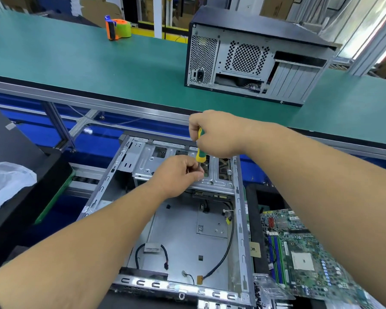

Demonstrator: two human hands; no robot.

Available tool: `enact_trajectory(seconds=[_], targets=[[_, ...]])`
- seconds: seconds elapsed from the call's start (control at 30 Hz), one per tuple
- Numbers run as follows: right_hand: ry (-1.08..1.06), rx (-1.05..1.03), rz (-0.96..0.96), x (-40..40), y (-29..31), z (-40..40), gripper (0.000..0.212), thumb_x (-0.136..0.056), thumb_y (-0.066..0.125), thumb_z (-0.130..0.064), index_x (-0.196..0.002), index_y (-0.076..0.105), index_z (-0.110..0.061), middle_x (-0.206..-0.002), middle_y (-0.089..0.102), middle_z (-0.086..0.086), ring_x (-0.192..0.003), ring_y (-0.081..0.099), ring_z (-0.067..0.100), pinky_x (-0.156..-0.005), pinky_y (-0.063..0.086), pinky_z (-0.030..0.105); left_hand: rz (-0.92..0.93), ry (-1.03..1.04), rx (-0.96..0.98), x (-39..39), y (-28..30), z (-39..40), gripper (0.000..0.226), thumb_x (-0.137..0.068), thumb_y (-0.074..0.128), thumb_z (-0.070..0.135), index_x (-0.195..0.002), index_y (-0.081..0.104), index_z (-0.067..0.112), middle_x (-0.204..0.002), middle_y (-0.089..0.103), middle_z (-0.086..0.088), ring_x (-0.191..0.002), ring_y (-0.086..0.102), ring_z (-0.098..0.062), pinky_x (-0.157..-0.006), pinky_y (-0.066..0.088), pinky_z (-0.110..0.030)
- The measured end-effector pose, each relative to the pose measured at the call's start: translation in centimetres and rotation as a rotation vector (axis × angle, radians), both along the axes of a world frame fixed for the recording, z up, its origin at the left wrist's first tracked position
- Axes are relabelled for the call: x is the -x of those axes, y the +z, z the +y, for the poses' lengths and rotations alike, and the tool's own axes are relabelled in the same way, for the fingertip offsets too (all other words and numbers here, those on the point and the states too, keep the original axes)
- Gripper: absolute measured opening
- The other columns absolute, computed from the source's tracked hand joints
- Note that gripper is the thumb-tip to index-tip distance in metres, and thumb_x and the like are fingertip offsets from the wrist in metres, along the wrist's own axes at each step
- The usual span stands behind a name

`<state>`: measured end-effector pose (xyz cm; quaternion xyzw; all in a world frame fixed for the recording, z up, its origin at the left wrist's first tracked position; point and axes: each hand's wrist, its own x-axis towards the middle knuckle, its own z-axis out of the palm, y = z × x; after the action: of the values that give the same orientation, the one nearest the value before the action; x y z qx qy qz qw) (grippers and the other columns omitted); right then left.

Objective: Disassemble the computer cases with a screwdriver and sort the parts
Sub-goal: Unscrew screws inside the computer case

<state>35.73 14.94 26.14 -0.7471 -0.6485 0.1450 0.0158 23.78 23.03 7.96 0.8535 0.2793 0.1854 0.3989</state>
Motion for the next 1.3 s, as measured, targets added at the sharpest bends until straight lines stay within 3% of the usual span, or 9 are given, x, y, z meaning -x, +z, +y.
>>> enact_trajectory(seconds=[0.13,0.23,0.4,0.6,0.73,0.83,1.03,1.2,1.3], targets=[[-0.127,0.015,-0.254,0.9,-0.1,0.3,0.029,-0.103,0.042,-0.051,-0.101,0.049,-0.023,-0.091,0.053,0.000,-0.088,0.053,0.025,-0.067,0.042,0.036,0.008,0.018,-0.002,-0.1,0.2,-0.1,0.025,-0.090,0.075,0.038,-0.071,0.065,0.050,-0.086,0.074,0.017,-0.081,0.070,-0.008,-0.079,0.060,-0.043],[-0.024,0.018,-0.508,1.5,-0.1,0.4,0.020,-0.109,0.041,-0.036,-0.105,0.058,-0.026,-0.080,0.044,0.000,-0.087,0.052,0.028,-0.065,0.045,0.036,0.016,0.017,0.022,0.0,0.3,-0.3,0.025,-0.089,0.076,0.037,-0.070,0.065,0.049,-0.087,0.074,0.018,-0.083,0.071,-0.009,-0.082,0.060,-0.043],[0.022,0.021,0.024,1.6,0.5,0.0,0.024,-0.089,0.057,-0.010,-0.109,0.055,-0.024,-0.082,0.054,-0.006,-0.065,0.049,0.010,-0.046,0.035,0.026,-0.001,0.061,0.126,0.1,0.4,0.0,0.010,-0.081,0.079,0.031,-0.078,0.072,0.037,-0.085,0.075,0.017,-0.081,0.072,-0.008,-0.084,0.061,-0.040],[-0.147,-0.060,-0.345,2.0,-0.8,0.7,0.035,-0.102,0.041,-0.057,-0.098,0.050,-0.022,-0.081,0.050,-0.002,-0.083,0.051,0.026,-0.063,0.039,0.036,0.046,0.013,0.102,0.2,0.9,0.0,0.019,-0.078,0.067,0.021,-0.073,0.067,0.040,-0.089,0.076,0.016,-0.082,0.070,-0.008,-0.082,0.060,-0.037],[-0.055,-0.099,-0.169,1.2,-1.2,0.2,0.015,-0.099,0.053,-0.026,-0.113,0.055,-0.025,-0.093,0.061,0.002,-0.078,0.057,0.022,-0.057,0.040,0.031,-0.035,0.103,0.192,0.3,0.8,0.3,0.033,-0.078,0.048,0.013,-0.077,0.072,0.037,-0.083,0.073,0.005,-0.065,0.061,-0.013,-0.061,0.053,-0.030],[-0.031,-0.042,0.130,0.9,-0.5,-0.6,0.035,-0.088,0.057,-0.012,-0.118,0.054,-0.030,-0.081,0.057,-0.004,-0.065,0.054,0.013,-0.043,0.038,0.023,-0.024,0.128,0.173,0.2,0.4,0.4,0.048,-0.087,0.043,-0.001,-0.075,0.071,0.036,-0.084,0.072,0.008,-0.067,0.062,-0.008,-0.059,0.054,-0.024],[-0.123,-0.074,-0.409,1.7,-0.9,-0.5,0.033,-0.105,0.040,-0.045,-0.124,0.057,-0.024,-0.091,0.056,-0.002,-0.090,0.055,0.028,-0.068,0.044,0.038,0.040,0.102,0.057,0.0,0.5,0.6,0.043,-0.095,0.050,0.001,-0.078,0.065,0.038,-0.089,0.071,0.012,-0.076,0.066,-0.009,-0.067,0.052,-0.020],[-0.129,0.033,0.000,0.9,0.0,-0.8,0.027,-0.090,0.054,-0.026,-0.117,0.049,-0.030,-0.113,0.045,0.002,-0.083,0.055,0.020,-0.063,0.041,0.034,0.050,0.088,-0.004,-0.1,0.6,0.5,0.040,-0.096,0.053,0.003,-0.081,0.064,0.039,-0.095,0.069,0.015,-0.087,0.065,-0.006,-0.077,0.052,-0.022],[-0.195,-0.001,-0.201,0.9,-0.4,-0.9,0.029,-0.097,0.047,-0.047,-0.109,0.045,-0.021,-0.103,0.054,0.001,-0.082,0.053,0.021,-0.062,0.039,0.034,0.062,0.079,0.000,-0.2,0.6,0.5,0.038,-0.096,0.054,0.002,-0.087,0.066,0.037,-0.102,0.071,0.011,-0.094,0.066,-0.009,-0.086,0.054,-0.027]])
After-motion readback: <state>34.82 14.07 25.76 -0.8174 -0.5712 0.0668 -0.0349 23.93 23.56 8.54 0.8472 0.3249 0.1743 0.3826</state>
